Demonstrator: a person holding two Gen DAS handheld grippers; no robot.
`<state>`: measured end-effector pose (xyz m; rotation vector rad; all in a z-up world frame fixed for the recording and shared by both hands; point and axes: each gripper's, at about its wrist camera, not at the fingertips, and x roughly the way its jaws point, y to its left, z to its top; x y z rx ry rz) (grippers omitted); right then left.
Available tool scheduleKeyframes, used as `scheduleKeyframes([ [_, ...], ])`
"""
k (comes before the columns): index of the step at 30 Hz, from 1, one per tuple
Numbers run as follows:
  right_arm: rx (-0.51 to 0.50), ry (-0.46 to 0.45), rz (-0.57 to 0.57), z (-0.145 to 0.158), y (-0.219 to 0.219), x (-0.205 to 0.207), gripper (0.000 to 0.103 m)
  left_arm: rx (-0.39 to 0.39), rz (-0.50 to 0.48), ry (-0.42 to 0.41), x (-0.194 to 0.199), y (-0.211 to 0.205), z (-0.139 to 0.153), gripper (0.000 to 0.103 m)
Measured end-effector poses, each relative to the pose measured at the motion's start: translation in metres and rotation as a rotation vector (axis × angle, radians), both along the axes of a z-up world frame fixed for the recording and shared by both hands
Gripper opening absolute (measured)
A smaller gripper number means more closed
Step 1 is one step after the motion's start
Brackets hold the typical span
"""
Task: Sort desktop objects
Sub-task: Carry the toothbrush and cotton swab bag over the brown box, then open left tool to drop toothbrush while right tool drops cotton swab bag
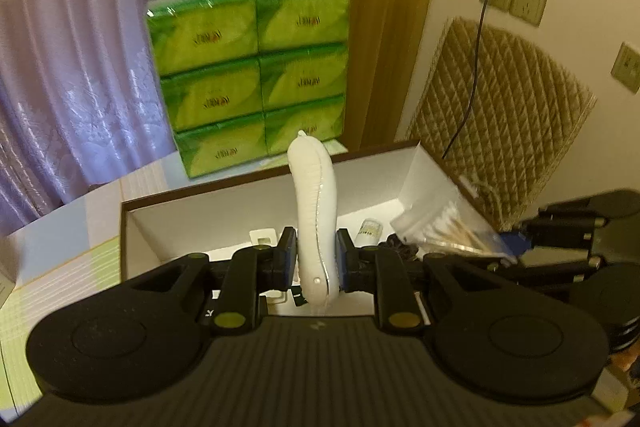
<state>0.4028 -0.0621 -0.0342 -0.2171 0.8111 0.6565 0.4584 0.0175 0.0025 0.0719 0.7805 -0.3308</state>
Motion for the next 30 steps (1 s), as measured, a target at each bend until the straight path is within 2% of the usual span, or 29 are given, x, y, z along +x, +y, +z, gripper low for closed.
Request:
scheduleKeyframes([
  [6, -0.061, 0.049, -0.028, -0.024, 0.011, 0.021, 0.02, 0.033, -0.03, 0.066, 0.024, -0.01, -0.029, 0.016],
  [11, -0.072, 0.105, -0.06, -0.04, 0.015, 0.036, 0.02, 0.068, -0.066, 0.111, 0.046, -0.016, -0.048, 0.016],
  [18, -0.104, 0.131, -0.063, -0.051, 0.025, 0.049, 0.02, 0.162, -0.128, 0.134, 0.065, -0.026, -0.071, 0.016],
  [24, -0.101, 0.154, -0.071, -0.058, 0.03, 0.056, 0.02, 0.157, -0.133, 0.151, 0.07, -0.028, -0.083, 0.017],
  [30, -0.097, 0.162, -0.073, -0.061, 0.033, 0.06, 0.02, 0.16, -0.124, 0.125, 0.072, -0.029, -0.086, 0.017],
])
